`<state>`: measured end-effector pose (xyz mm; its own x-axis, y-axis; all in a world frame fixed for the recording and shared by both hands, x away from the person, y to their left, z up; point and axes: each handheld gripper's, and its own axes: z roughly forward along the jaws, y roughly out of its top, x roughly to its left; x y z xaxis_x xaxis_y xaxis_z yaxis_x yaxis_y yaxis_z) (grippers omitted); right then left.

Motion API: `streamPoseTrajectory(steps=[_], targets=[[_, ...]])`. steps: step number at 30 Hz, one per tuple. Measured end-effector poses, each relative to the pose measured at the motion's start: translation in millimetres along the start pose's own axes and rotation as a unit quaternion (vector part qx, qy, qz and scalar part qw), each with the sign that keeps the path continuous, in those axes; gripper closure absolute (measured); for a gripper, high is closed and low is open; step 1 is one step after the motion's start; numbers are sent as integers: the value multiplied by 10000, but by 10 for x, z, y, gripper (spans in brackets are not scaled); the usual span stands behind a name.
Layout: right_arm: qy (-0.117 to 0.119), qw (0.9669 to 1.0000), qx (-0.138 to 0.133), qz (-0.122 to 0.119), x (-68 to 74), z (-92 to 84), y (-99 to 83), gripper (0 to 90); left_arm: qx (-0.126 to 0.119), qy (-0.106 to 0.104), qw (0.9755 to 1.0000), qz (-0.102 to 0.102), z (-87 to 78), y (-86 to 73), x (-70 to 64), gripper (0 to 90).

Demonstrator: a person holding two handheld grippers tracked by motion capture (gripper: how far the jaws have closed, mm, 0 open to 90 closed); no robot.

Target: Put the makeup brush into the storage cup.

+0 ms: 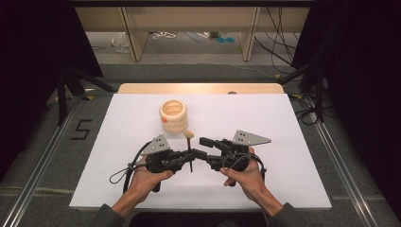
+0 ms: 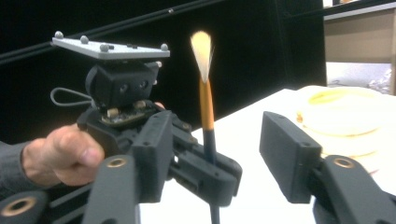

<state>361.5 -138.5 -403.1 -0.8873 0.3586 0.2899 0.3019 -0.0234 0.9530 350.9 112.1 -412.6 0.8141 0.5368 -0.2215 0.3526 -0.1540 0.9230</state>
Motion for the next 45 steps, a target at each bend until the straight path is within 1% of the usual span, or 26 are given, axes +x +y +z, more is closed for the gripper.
streamPoseTrajectory(steps=[3,4,5,6,8,10,12,13,14,19,20,24,25,26,29,30,32,34,35,36,37,39,42,43,44,45], targets=[[-148,9998,67,-126,3,-14,1,395,0,101,9999,21,-14,-1,40,832],[-151,9997,81,-181,8,-20,2,390,-23,120,9999,-63,-14,-6,44,831],[-200,9994,147,-246,14,-30,6,377,-7,168,9998,-47,-21,-3,52,831],[-241,9991,156,-302,19,-33,5,368,19,204,9998,48,-30,4,67,831],[-262,9986,274,-380,14,-55,9,365,-8,238,9997,63,-35,8,82,831],[-334,9984,233,-399,5,-68,6,362,1,321,9995,37,-43,10,88,832],[-369,9981,318,-385,-5,-102,11,362,-10,373,9993,92,-52,17,110,831],[-393,9981,261,-389,-14,-108,5,361,-11,427,9990,87,-58,20,119,831],[-493,9975,266,-425,-23,-121,3,358,-34,455,9989,76,-63,25,130,831],[-695,9953,396,-540,-60,-199,-12,312,-71,594,9982,108,-103,53,191,831],[-801,9941,414,-603,-71,-214,-15,295,-73,623,9980,112,-110,58,204,831],[-1001,9916,441,-694,-87,-295,-18,246,-75,725,9973,101,-134,69,244,831],[-1043,9915,415,-665,-83,-316,-20,233,-75,739,9971,147,-140,73,254,831],[-1082,9909,393,-691,-88,-337,-22,221,-83,757,9970,110,-141,75,257,831],[-1194,9902,319,-658,-99,-397,-34,194,-82,825,9964,150,-153,91,281,831],[-1225,9895,385,-663,-101,-426,-34,183,-82,842,9963,122,-156,95,285,831],[-1262,9889,407,-665,-104,-473,-39,179,-100,843,9962,171,-163,106,316,831],[-1327,9879,387,-704,-111,-505,-49,176,-86,921,9956,111,-171,114,333,831],[-1294,9886,359,-675,-111,-521,-54,176,-97,912,9957,134,-173,119,351,831],[-1318,9883,359,-683,-113,-540,-57,176,-87,944,9954,157,-178,126,365,831],[-1326,9881,377,-690,-116,-557,-59,176,-103,972,9952,81,-179,131,369,831],[-1415,9868,396,-680,-122,-589,-68,175,-113,1009,9948,125,-190,151,399,831],[-1445,9866,320,-686,-132,-622,-80,172,-153,1059,9942,81,-203,180,434,831],[-1499,9860,376,-627,-123,-645,-84,172,-155,1075,9940,99,-209,191,448,831],[-1484,9864,343,-618,-127,-654,-90,172,-166,1096,9938,111,-214,201,463,831],[-1527,9854,384,-653,-129,-668,-93,171,-181,1118,9935,79,-217,209,475,831]])
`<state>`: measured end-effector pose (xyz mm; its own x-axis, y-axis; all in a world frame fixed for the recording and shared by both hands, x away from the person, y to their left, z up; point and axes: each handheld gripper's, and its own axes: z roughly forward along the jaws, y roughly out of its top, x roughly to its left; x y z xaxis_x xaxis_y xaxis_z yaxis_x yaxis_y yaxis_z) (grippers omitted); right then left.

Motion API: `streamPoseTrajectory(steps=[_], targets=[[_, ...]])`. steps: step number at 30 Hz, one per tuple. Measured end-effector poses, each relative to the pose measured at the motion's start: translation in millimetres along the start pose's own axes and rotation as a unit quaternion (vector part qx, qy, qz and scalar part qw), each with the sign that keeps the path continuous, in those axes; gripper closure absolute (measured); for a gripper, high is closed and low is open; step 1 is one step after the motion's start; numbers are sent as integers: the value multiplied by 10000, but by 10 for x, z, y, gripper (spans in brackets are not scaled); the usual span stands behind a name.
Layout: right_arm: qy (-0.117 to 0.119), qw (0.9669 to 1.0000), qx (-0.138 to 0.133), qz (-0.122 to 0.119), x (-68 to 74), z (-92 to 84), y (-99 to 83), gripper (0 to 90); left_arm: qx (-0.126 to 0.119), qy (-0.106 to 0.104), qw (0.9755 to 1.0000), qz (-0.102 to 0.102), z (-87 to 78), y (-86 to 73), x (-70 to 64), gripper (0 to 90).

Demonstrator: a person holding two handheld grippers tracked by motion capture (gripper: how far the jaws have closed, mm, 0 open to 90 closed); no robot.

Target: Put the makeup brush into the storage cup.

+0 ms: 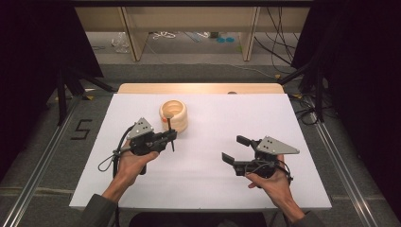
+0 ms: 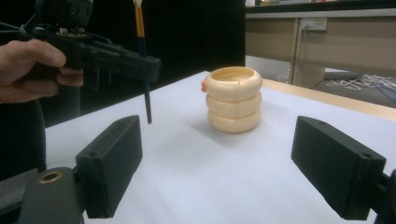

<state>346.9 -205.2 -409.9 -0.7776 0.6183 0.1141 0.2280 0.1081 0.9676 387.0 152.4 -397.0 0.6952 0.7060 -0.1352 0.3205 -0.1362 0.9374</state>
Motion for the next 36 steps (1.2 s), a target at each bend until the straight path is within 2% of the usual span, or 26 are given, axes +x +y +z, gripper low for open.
streamPoseTrajectory(steps=[2,5,8,10,11,17,19,24,36], targets=[[-29,10000,-54,-33,0,-15,-12,170,-14,31,10000,-2,-1,15,30,831],[-22,9999,30,-112,-11,-48,-30,168,-6,89,10000,-14,2,42,70,831],[-113,9999,-9,-84,2,-72,-57,166,-19,144,9999,-38,3,83,114,831],[-114,9998,96,-102,1,-100,-65,165,-34,172,9998,-29,4,116,142,831],[-98,9999,35,-97,0,-100,-75,165,-39,192,9998,-39,6,131,154,831],[-211,9997,50,-125,-1,-141,-95,164,-33,278,9996,-26,25,208,210,831],[-178,9997,126,-97,3,-157,-99,165,-32,300,9995,0,35,235,232,831],[-163,9998,25,-63,9,-163,-115,165,-75,362,9993,-46,58,315,297,831],[-128,9999,72,-14,22,-164,-134,168,-94,529,9985,-61,194,460,432,831]])
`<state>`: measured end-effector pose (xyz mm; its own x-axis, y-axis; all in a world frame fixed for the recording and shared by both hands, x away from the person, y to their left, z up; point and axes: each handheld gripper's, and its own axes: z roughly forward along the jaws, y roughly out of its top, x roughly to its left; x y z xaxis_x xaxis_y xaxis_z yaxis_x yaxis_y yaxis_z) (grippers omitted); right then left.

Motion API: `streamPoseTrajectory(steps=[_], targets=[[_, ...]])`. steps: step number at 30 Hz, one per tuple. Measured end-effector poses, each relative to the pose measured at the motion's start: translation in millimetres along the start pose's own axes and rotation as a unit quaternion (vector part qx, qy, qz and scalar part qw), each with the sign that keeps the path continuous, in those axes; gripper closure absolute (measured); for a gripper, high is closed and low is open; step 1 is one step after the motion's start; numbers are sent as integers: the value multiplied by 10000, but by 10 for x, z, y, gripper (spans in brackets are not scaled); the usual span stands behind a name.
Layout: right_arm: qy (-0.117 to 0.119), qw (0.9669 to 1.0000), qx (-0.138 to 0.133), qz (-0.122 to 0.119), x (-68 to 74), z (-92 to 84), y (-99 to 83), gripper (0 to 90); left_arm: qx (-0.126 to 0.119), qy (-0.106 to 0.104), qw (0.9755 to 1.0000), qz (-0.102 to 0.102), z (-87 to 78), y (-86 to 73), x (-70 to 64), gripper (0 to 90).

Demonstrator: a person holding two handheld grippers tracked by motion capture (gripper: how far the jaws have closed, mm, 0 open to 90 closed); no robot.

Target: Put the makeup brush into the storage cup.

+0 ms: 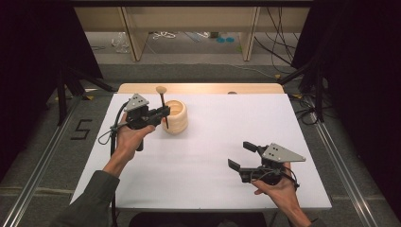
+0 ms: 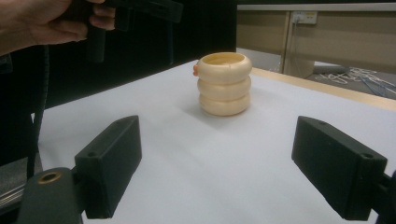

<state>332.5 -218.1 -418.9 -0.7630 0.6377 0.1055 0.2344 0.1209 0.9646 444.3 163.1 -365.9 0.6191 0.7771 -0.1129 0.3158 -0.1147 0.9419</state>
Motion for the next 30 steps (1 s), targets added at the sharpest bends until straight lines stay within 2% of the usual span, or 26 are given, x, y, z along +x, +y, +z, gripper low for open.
streamPoseTrajectory(steps=[11,17,20,23,24,26,29,30], targets=[[32,10000,-6,-4,0,5,-8,167,49,167,9998,-31,188,126,119,831],[50,10000,-39,-17,-3,1,-8,159,22,293,9995,-90,302,149,191,831],[9,10000,8,-53,-9,-9,-6,159,25,356,9993,-56,338,143,231,831],[36,10000,-20,-32,-11,0,-12,159,-24,393,9991,-137,376,137,264,831],[7,9999,-73,-143,-24,6,-13,159,-7,401,9991,-127,383,140,273,831],[55,10000,75,-22,-6,-6,-12,159,-10,416,9990,-138,406,145,275,831],[16,9999,109,-42,-6,-8,-13,160,-27,414,9991,-107,437,162,269,831],[-1,9999,33,-151,-21,0,-14,159,-27,429,9990,-100,448,170,266,831]])
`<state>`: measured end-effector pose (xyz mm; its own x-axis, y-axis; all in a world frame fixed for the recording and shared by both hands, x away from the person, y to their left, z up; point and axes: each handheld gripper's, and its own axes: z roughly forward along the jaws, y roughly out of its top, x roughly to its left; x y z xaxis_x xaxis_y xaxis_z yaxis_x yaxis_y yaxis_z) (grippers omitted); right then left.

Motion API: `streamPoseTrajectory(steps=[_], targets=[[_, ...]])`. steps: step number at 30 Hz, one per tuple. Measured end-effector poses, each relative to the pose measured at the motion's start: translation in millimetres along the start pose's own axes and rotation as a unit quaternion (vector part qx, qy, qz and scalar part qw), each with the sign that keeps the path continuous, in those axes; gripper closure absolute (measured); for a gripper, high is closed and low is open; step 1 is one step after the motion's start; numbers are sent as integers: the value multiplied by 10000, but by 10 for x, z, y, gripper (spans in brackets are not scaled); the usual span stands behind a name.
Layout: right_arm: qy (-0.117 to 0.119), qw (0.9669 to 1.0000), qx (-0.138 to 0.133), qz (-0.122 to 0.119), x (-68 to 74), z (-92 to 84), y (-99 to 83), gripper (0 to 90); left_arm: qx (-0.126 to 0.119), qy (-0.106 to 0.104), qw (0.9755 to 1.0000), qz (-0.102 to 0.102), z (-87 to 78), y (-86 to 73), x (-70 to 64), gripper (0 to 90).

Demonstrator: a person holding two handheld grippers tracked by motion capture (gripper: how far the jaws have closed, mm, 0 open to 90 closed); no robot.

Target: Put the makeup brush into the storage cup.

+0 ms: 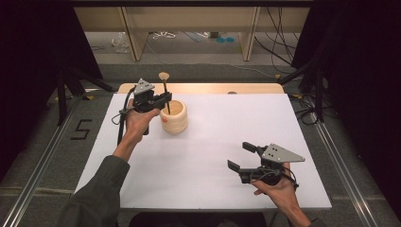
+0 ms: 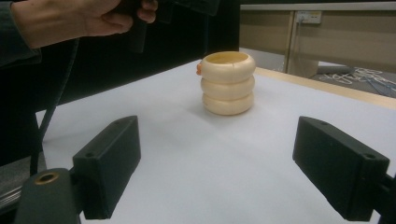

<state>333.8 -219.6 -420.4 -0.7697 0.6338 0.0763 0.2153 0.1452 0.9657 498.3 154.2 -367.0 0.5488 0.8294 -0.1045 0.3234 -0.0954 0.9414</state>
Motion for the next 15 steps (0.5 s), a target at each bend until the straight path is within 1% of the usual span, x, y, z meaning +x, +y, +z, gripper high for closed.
streamPoseTrajectory(steps=[1,3,5,6,8,10,12,13,14,15], targets=[[3,10000,-44,-2,1,9,-4,159,6,-5,10000,16,9,11,1,831],[34,10000,-9,-2,0,5,-3,160,-9,11,10000,4,35,31,1,831],[6,10000,-43,-10,2,10,-4,160,-20,29,10000,8,63,45,8,831],[32,9999,-102,0,0,17,-7,160,-6,50,10000,2,76,47,11,831],[43,9999,-96,-2,-5,16,-8,160,9,92,10000,9,107,47,17,831],[72,9999,-32,143,11,11,-12,160,7,108,9999,-26,134,49,22,831],[34,9999,-26,128,11,10,-12,160,-1,115,9999,-25,157,59,24,831],[-37,9998,-114,140,18,23,-18,160,0,110,9999,-16,170,65,25,831],[22,9999,-10,118,11,10,-13,160,-3,122,9999,-17,184,71,23,831],[0,10000,-88,21,-1,19,-14,160,-4,130,9999,-30,196,75,20,831]])
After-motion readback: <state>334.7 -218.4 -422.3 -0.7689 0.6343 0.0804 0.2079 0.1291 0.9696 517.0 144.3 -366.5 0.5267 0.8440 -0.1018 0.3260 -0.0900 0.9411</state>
